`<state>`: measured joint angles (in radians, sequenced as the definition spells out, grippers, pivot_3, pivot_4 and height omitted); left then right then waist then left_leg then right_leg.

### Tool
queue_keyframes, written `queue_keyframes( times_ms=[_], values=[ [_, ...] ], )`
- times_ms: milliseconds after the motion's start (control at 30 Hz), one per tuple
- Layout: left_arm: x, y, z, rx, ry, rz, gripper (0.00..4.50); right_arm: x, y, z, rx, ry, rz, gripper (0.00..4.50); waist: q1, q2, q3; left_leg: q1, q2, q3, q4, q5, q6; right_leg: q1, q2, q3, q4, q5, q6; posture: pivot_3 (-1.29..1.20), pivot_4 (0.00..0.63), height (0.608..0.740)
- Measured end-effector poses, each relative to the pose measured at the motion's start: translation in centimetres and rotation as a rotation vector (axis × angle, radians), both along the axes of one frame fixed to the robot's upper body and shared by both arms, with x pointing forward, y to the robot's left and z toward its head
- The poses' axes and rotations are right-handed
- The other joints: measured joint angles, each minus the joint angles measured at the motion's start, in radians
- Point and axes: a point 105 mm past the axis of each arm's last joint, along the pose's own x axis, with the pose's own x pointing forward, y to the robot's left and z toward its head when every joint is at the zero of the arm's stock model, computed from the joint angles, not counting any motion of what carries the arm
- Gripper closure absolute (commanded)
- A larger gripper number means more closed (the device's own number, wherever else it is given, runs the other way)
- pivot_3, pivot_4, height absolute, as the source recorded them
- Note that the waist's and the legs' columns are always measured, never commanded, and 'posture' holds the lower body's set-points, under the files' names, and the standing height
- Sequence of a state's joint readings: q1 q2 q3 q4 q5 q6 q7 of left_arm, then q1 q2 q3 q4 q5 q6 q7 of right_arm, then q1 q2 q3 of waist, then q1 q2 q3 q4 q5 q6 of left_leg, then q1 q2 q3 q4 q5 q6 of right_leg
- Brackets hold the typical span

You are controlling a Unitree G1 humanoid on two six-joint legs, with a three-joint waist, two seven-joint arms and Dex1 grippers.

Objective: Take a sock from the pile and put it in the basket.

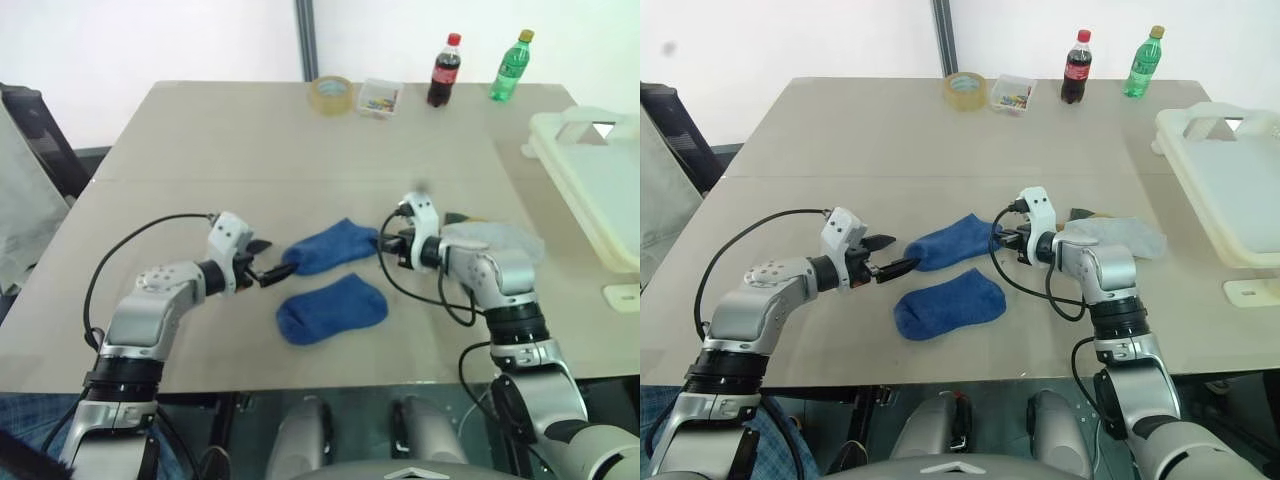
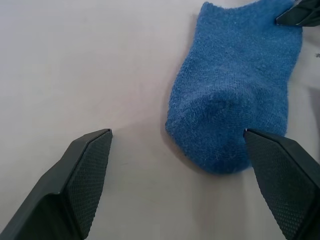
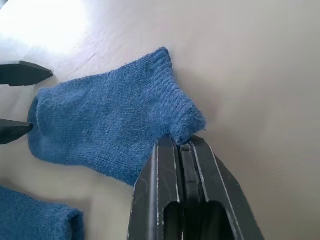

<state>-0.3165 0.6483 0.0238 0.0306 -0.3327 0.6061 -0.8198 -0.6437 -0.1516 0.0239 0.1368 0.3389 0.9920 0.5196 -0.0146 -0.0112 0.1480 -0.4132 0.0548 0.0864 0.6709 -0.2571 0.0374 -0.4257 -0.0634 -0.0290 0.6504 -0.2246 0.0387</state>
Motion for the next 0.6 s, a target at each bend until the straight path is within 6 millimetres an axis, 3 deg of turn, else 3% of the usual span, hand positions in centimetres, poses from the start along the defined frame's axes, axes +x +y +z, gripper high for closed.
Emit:
queue_keyframes(
  times_ms=[67, 100, 133, 433, 467, 600],
  values=[
    [0.2, -0.3, -0.1, 0.019, 0.011, -0.001, 0.00, 0.0, 0.0, -0.2, -0.009, -0.006, 0.000, 4.46, 0.002, 0.002, -0.002, 0.000, 0.000, 0.000, 0.000, 0.000, 0.000, 0.000, 0.000, 0.000, 0.001, 0.000, 0.000, 0.00, 0.150, 0.740],
    [0.3, -0.3, -0.1, 0.027, 0.014, 0.004, 0.53, 0.0, 0.0, -0.2, -0.012, -0.010, -0.001, 4.50, 0.003, 0.003, -0.003, 0.001, -0.001, 0.000, 0.000, 0.000, 0.000, 0.001, 0.000, 0.000, 0.001, 0.000, 0.000, 0.00, 0.150, 0.740],
    [0.3, -0.3, -0.1, 0.030, 0.014, 0.005, 0.64, 0.0, 0.0, -0.2, -0.012, -0.011, -0.001, 4.50, 0.003, 0.003, -0.003, 0.001, -0.001, 0.000, 0.001, 0.000, 0.000, 0.001, 0.000, 0.000, 0.001, 0.000, 0.000, 0.00, 0.150, 0.740],
    [0.7, 0.0, -0.7, 0.115, 0.015, 0.006, 4.21, 0.3, -0.1, 0.0, -0.038, -0.059, -0.007, 4.50, 0.000, 0.005, -0.004, 0.014, 0.000, -0.002, -0.002, 0.000, 0.000, 0.012, -0.001, 0.002, 0.000, -0.001, 0.000, 0.00, 0.150, 0.740],
    [0.7, -0.2, -0.8, 0.122, 0.009, -0.011, 4.41, 0.3, -0.2, 0.0, -0.044, -0.065, -0.007, 4.50, 0.000, 0.006, -0.004, 0.015, 0.000, -0.002, -0.002, 0.000, 0.000, 0.013, -0.001, 0.002, 0.000, -0.001, 0.000, 0.00, 0.150, 0.740],
    [0.6, -0.2, -1.1, 0.146, -0.015, -0.023, 4.41, 0.3, -0.4, -0.2, -0.055, -0.070, -0.008, 4.50, -0.001, 0.008, -0.007, 0.017, 0.000, -0.002, -0.001, 0.000, 0.000, 0.014, -0.001, 0.003, 0.001, -0.003, -0.004, 0.00, 0.150, 0.740]
  ],
)
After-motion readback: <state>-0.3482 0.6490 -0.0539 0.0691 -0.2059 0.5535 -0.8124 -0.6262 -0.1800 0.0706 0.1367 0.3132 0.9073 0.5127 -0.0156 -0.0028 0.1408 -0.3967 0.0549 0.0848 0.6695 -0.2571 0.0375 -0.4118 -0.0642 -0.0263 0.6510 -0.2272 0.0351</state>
